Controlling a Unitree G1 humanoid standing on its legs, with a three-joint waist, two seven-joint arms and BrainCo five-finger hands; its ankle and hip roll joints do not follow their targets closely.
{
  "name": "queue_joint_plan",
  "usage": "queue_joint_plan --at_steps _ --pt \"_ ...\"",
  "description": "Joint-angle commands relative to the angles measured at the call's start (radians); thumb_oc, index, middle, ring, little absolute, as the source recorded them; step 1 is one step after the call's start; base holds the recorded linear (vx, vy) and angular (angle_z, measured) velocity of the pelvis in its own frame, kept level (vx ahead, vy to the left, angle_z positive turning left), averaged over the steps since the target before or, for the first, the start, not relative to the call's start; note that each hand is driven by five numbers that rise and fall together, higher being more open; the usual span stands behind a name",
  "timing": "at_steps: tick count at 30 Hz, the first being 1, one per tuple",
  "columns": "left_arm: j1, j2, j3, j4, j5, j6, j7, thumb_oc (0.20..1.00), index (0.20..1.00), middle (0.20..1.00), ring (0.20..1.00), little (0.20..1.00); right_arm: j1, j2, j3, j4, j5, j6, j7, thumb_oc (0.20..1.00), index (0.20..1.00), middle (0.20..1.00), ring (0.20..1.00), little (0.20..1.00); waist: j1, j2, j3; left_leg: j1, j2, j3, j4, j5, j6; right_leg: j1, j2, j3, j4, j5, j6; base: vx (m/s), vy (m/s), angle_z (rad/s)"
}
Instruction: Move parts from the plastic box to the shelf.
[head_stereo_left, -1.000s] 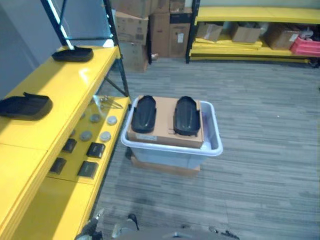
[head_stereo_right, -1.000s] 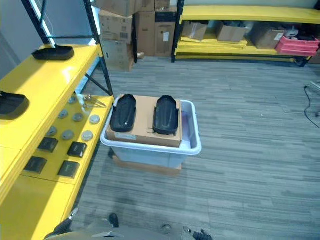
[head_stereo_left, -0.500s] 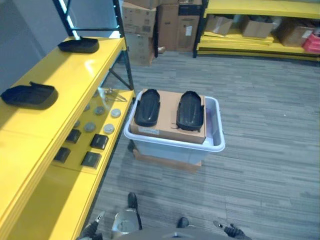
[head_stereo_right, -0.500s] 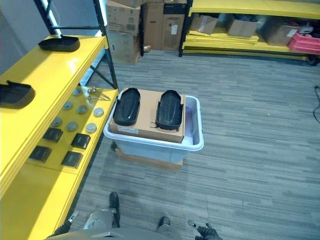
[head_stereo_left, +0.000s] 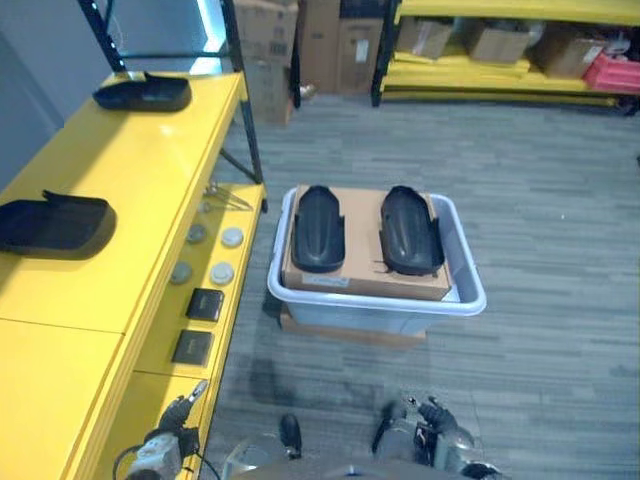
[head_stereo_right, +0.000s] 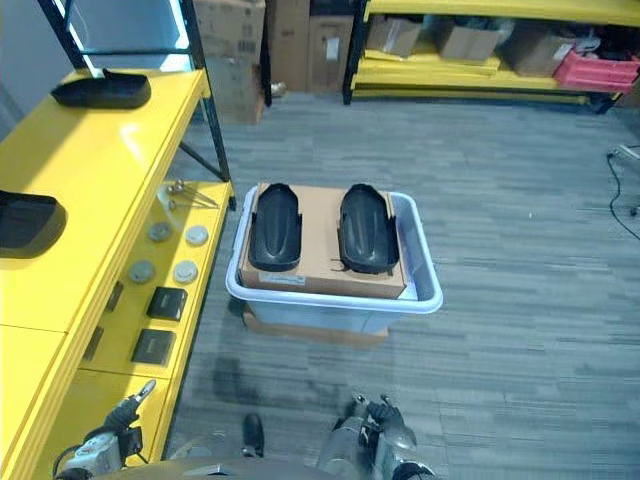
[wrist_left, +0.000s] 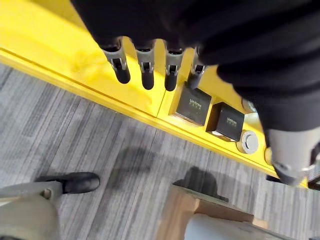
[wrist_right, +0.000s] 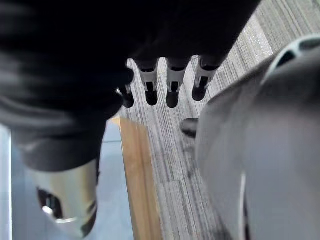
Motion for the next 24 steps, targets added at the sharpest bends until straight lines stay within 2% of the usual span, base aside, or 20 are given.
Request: queue_joint_plan --at_steps 1,7,12,14,16,17,18,19,20,21,24 --pt "0.007 -0.017 0.050 0.031 -0.021 0.000 0.016 1.000 1.000 1.000 1.000 1.000 0.021 -0.041 0.012 -0.007 0.027 -0.034 -0.040 1.000 1.000 1.000 1.000 1.000 0.035 -0.022 0.003 -0.098 0.084 -0.082 0.065 -0.012 -0.077 0.220 0.101 -0.042 -0.111 0.027 -0.020 0.11 -0.179 0.29" --pt "0.069 -0.063 0.064 0.071 0.054 -0.039 0.006 1.000 1.000 1.000 1.000 1.000 0.058 -0.064 -0.050 -0.008 0.069 -0.043 -0.086 1.000 1.000 1.000 1.000 1.000 0.044 -0.038 -0.027 -0.075 0.136 -0.070 0.038 0.020 -0.117 0.305 0.119 -0.078 -0.189 0.018 -0.036 0.15 -0.111 -0.03" --pt "0.107 -0.050 0.068 0.047 0.087 -0.037 -0.006 1.000 1.000 1.000 1.000 1.000 0.078 -0.089 -0.111 -0.049 0.120 -0.110 -0.145 1.000 1.000 1.000 1.000 1.000 0.054 -0.033 -0.034 -0.056 0.153 -0.069 0.028 0.020 -0.131 0.337 0.121 -0.108 -0.195 0.005 -0.041 0.07 -0.030 0.06" --pt "0.123 -0.039 0.066 0.028 0.107 -0.028 -0.010 1.000 1.000 1.000 1.000 1.000 0.075 -0.103 -0.144 -0.122 0.152 -0.164 -0.218 1.000 1.000 1.000 1.000 1.000 0.060 -0.031 -0.033 -0.055 0.156 -0.075 0.032 0.017 -0.132 0.339 0.120 -0.115 -0.185 -0.003 -0.044 0.07 -0.038 0.16" --pt "0.135 -0.033 0.065 0.018 0.119 -0.028 -0.010 1.000 1.000 1.000 1.000 1.000 0.070 -0.122 -0.163 -0.182 0.120 -0.218 -0.284 1.000 1.000 1.000 1.000 1.000 0.064 -0.030 -0.031 -0.056 0.157 -0.083 0.035 0.016 -0.132 0.340 0.120 -0.116 -0.180 -0.007 -0.045 0.06 -0.027 0.02" --pt "0.144 -0.031 0.066 0.014 0.122 -0.031 -0.009 1.000 1.000 1.000 1.000 1.000 0.061 -0.139 -0.174 -0.232 0.092 -0.269 -0.342 1.000 1.000 1.000 1.000 1.000 0.067 -0.029 -0.028 -0.057 0.156 -0.088 0.036 0.015 -0.133 0.338 0.120 -0.114 -0.177 -0.008 -0.045 0.03 -0.013 0.05" --pt "0.147 -0.030 0.066 0.013 0.122 -0.034 -0.010 1.000 1.000 1.000 1.000 1.000 0.057 -0.146 -0.179 -0.255 0.097 -0.262 -0.350 1.000 1.000 1.000 1.000 1.000 0.068 -0.028 -0.028 -0.058 0.156 -0.089 0.037 0.016 -0.133 0.337 0.120 -0.114 -0.176 -0.009 -0.045 0.01 -0.003 0.07" --pt "0.167 -0.021 0.074 0.001 0.129 -0.041 -0.018 1.000 1.000 1.000 1.000 1.000 0.034 -0.201 -0.216 -0.381 0.010 -0.320 -0.452 1.000 1.000 1.000 1.000 1.000 0.071 -0.026 -0.023 -0.068 0.154 -0.096 0.041 0.017 -0.132 0.327 0.118 -0.112 -0.169 -0.010 -0.044 0.00 0.007 0.09" --pt "0.170 -0.020 0.077 0.000 0.131 -0.042 -0.020 1.000 1.000 1.000 1.000 1.000 0.031 -0.210 -0.226 -0.406 0.002 -0.333 -0.467 1.000 1.000 1.000 1.000 1.000 0.072 -0.025 -0.022 -0.071 0.154 -0.096 0.041 0.017 -0.132 0.326 0.117 -0.112 -0.167 -0.010 -0.043 -0.02 0.036 0.14" --pt "0.187 -0.007 0.100 -0.014 0.126 -0.034 -0.034 1.000 1.000 1.000 1.000 1.000 0.018 -0.272 -0.303 -0.607 -0.100 -0.341 -0.579 1.000 1.000 1.000 1.000 1.000 0.068 -0.021 -0.018 -0.084 0.152 -0.096 0.041 0.017 -0.130 0.314 0.113 -0.113 -0.162 -0.013 -0.038 -0.02 0.045 0.16" --pt "0.200 -0.008 0.130 -0.029 0.124 -0.025 -0.040 1.000 1.000 1.000 1.000 1.000 0.002 -0.328 -0.397 -0.864 -0.196 -0.310 -0.702 1.000 1.000 1.000 1.000 1.000 0.061 -0.014 -0.011 -0.094 0.147 -0.097 0.034 0.019 -0.130 0.304 0.109 -0.112 -0.162 -0.016 -0.030 -0.02 0.068 0.10"
